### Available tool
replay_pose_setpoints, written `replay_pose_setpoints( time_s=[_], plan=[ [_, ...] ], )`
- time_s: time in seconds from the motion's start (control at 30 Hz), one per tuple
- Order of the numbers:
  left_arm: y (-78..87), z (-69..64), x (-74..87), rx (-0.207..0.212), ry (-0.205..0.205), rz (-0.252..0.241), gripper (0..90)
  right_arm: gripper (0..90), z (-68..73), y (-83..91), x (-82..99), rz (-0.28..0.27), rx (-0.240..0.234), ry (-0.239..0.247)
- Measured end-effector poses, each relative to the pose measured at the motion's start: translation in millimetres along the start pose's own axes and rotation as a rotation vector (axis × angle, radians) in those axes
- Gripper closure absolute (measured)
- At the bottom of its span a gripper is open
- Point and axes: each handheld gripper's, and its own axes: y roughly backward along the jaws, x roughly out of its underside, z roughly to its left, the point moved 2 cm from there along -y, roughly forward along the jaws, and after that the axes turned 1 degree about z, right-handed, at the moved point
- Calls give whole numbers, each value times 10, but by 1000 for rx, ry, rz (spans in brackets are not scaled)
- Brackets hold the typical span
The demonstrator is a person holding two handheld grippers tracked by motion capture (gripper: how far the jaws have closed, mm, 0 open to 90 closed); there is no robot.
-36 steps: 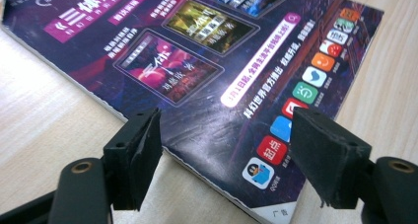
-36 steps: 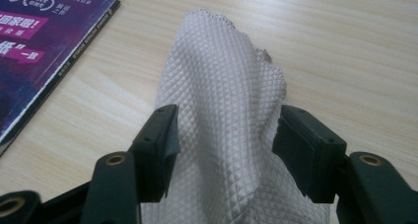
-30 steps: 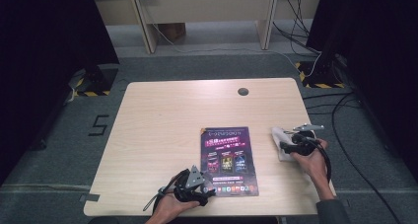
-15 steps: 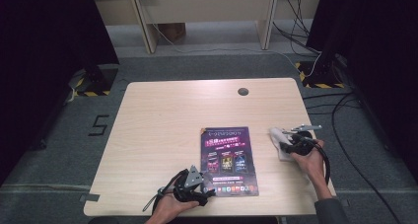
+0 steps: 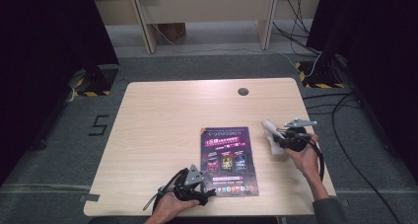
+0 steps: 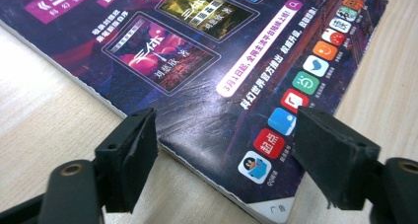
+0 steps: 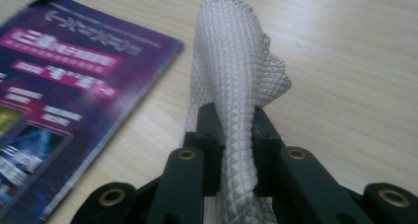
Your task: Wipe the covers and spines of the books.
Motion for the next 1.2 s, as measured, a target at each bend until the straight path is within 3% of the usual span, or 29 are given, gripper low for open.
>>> replay_pose_setpoints(
  time_s=[0.2,0.47,0.8,1.03,1.1,1.2],
  plan=[
    [-32,37,-18,14,28,11,197,794,258,-135,-247,-13,-42,64],
    [-32,31,-27,13,19,18,200,792,506,-425,-394,18,-75,109],
    [-74,-45,-60,30,-2,13,203,789,585,-625,-403,56,-75,120],
    [-82,-66,-64,29,-7,8,203,785,738,-810,-372,103,-83,159],
    [-82,-64,-60,30,-5,5,202,786,736,-841,-348,121,-73,170],
    [-81,-70,-59,24,-9,3,201,786,680,-852,-337,117,-69,148]
  ],
)
